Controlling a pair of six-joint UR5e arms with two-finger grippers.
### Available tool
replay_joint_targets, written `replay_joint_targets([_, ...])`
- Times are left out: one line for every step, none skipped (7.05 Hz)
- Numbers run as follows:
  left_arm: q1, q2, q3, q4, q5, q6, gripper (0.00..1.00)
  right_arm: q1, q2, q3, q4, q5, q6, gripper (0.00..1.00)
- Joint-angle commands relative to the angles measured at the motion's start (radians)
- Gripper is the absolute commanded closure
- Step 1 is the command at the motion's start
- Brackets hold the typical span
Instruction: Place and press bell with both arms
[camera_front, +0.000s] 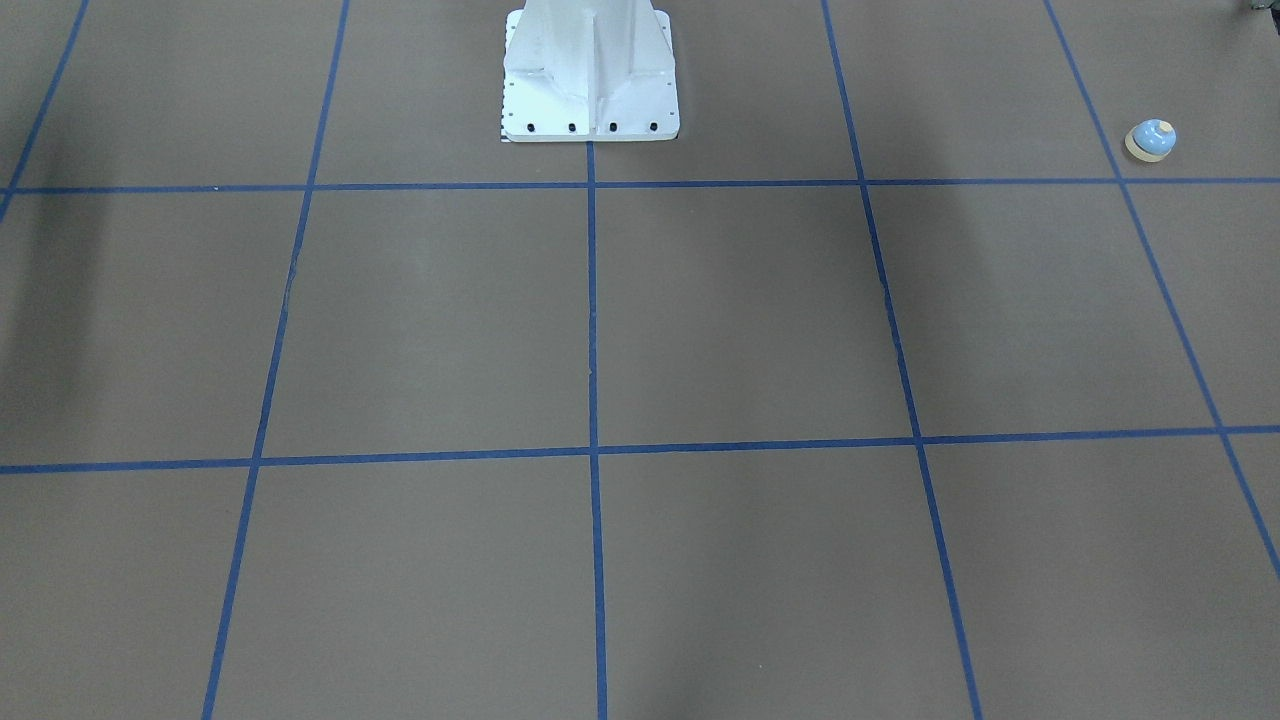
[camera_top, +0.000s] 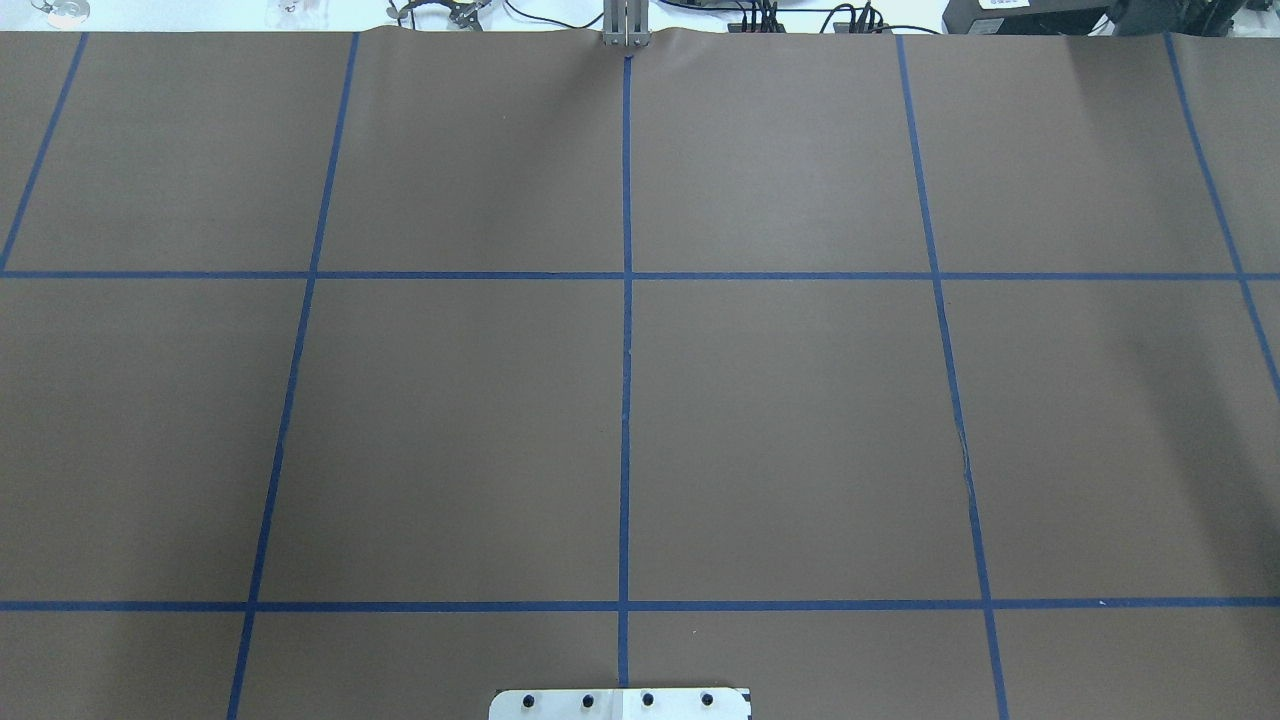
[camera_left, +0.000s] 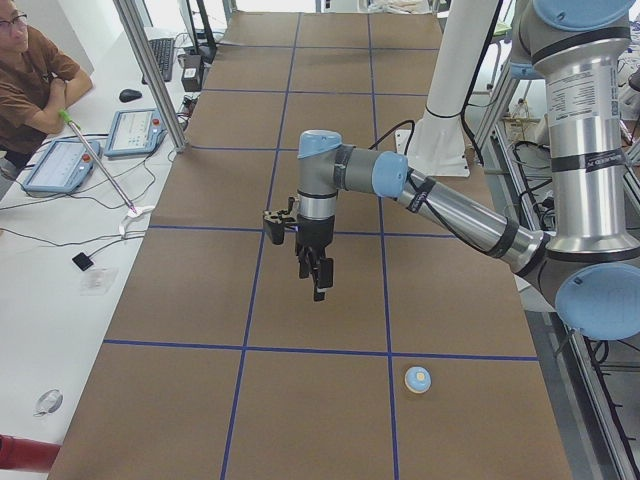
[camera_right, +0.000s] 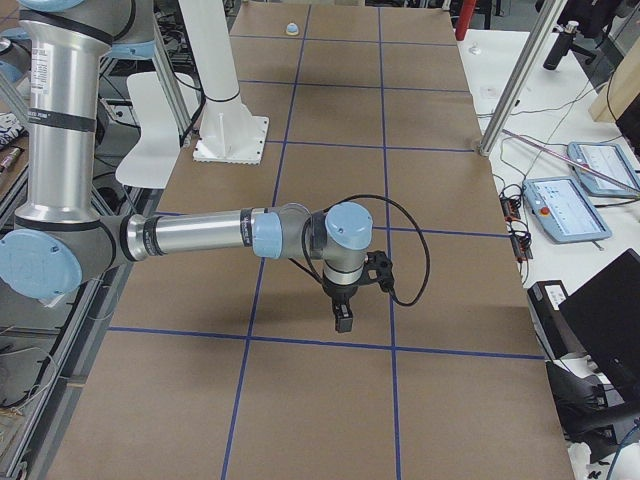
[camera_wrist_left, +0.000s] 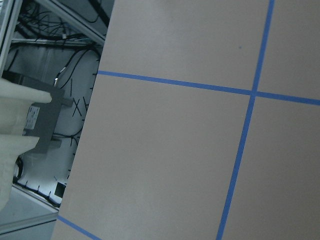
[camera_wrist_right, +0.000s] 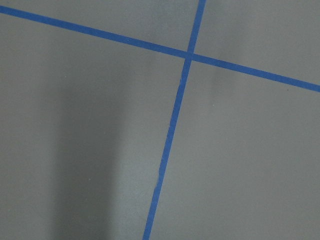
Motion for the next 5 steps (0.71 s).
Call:
replay_joint_targets([0.219, 0.054, 0.002, 0.029, 0.119, -0.486, 0.0, -0.001, 0.003, 0.01, 0.002, 0.05, 0.001, 0.0])
replay_joint_targets([0.322, 0.123, 0.002, 0.041, 0.158, -0.706, 0.0, -0.001, 0.007, 0.012, 0.002, 0.062, 0.001, 0.0])
replay_joint_targets([0.44, 0.204, 0.001, 0.041, 0.167, -0.915, 0.0, -0.001, 0.01, 0.013, 0.002, 0.067, 0.003, 0.0])
replay_joint_targets([0.559, 0.25, 0.001, 0.041, 0.17, -1.104, 0.0, -0.001, 0.012, 0.03, 0.002, 0.07, 0.003, 0.0])
replay_joint_targets([0.63, 0.292, 0.011, 0.044, 0.17, -1.252, 0.0, -0.001, 0.012, 0.03, 0.002, 0.071, 0.006, 0.0])
